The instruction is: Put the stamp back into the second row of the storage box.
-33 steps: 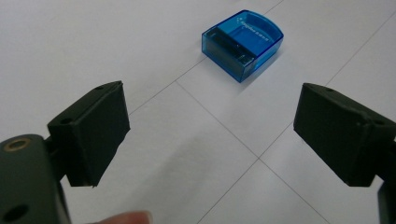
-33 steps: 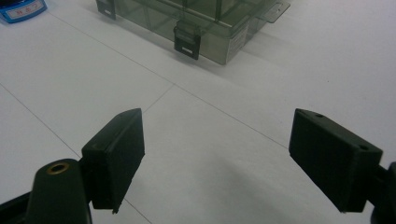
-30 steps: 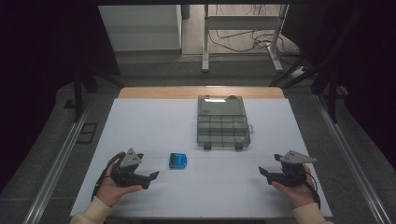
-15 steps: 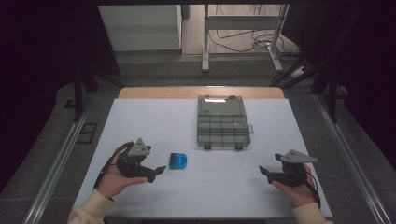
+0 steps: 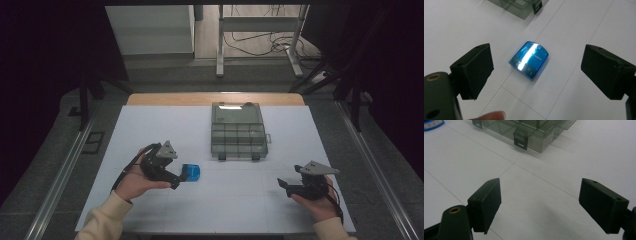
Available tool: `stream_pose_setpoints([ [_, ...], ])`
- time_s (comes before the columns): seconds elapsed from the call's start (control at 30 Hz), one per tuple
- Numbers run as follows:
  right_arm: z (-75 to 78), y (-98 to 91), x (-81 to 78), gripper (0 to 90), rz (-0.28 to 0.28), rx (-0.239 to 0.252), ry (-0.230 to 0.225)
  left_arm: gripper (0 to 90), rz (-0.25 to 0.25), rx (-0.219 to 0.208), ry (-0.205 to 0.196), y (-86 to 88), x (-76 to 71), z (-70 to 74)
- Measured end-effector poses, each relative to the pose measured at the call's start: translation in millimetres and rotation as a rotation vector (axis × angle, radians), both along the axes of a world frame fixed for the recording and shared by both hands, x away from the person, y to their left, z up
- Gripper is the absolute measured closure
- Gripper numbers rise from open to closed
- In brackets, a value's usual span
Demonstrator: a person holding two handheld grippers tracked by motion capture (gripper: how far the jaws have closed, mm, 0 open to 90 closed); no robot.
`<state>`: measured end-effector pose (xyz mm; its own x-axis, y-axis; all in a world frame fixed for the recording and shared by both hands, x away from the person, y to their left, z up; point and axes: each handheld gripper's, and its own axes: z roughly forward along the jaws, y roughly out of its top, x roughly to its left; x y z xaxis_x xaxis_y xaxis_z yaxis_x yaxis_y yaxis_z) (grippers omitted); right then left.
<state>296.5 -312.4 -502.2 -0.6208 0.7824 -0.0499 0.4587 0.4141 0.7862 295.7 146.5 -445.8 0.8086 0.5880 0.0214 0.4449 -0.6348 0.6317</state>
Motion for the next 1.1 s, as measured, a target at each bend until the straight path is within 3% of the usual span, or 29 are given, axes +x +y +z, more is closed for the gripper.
stream_pose_setpoints([
  [0.27, -0.6, 0.5, 0.5, 18.2, 0.005, -0.004, 0.003, 11.0, -0.062, 0.055, 0.049, -13.1, 9.7, -9.2],
  [0.37, -0.8, 0.9, 0.2, 18.2, 0.011, -0.005, 0.003, 10.8, -0.09, 0.063, 0.091, -16.3, 14.3, -14.4],
  [0.67, -1.3, 1.3, 0.7, 18.1, 0.014, -0.009, 0.007, 9.3, -0.111, 0.118, 0.114, -25.4, 28.4, -27.4],
  [0.77, -1.5, 1.4, 0.9, 18.1, 0.018, -0.008, 0.006, 9.2, -0.122, 0.133, 0.138, -28.5, 36.4, -32.6],
  [1.1, -2.8, 1.7, 1.1, 18.1, 0.012, -0.016, 0.014, 10.3, -0.185, 0.21, 0.177, -40.0, 52.9, -57.0],
])
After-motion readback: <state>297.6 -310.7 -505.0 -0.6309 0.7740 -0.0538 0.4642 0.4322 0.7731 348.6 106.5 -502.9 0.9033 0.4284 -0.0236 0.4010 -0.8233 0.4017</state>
